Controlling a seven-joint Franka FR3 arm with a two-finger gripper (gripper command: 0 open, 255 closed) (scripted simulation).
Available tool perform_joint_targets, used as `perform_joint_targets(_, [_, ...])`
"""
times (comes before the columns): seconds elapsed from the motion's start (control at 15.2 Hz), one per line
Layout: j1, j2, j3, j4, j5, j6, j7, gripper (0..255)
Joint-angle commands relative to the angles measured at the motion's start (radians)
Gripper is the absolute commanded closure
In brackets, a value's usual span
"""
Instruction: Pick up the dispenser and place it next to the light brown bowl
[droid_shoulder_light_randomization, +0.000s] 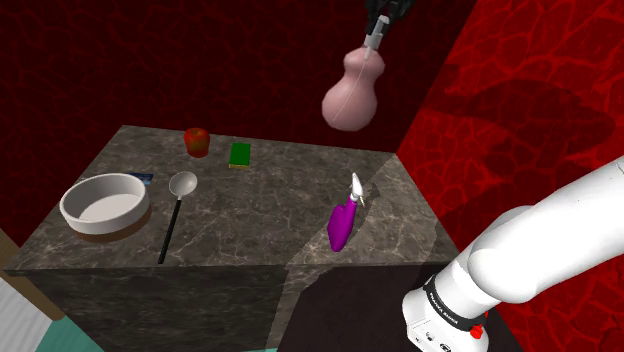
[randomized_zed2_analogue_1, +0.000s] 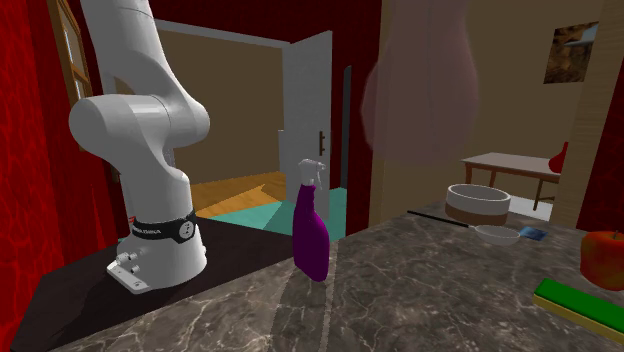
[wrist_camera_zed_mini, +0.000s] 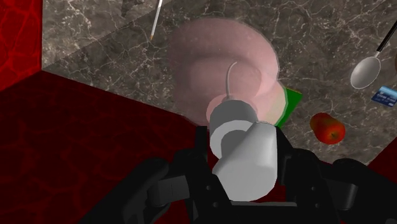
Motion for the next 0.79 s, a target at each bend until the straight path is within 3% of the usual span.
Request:
perform_joint_targets(0.0, [0.001, 0.016, 0.001, 0.048, 0.001, -0.031, 0.002, 255])
perform_joint_targets(0.73, [0.000, 0.130, -0.001, 0.346, 0.005, -0.215, -0.001, 255])
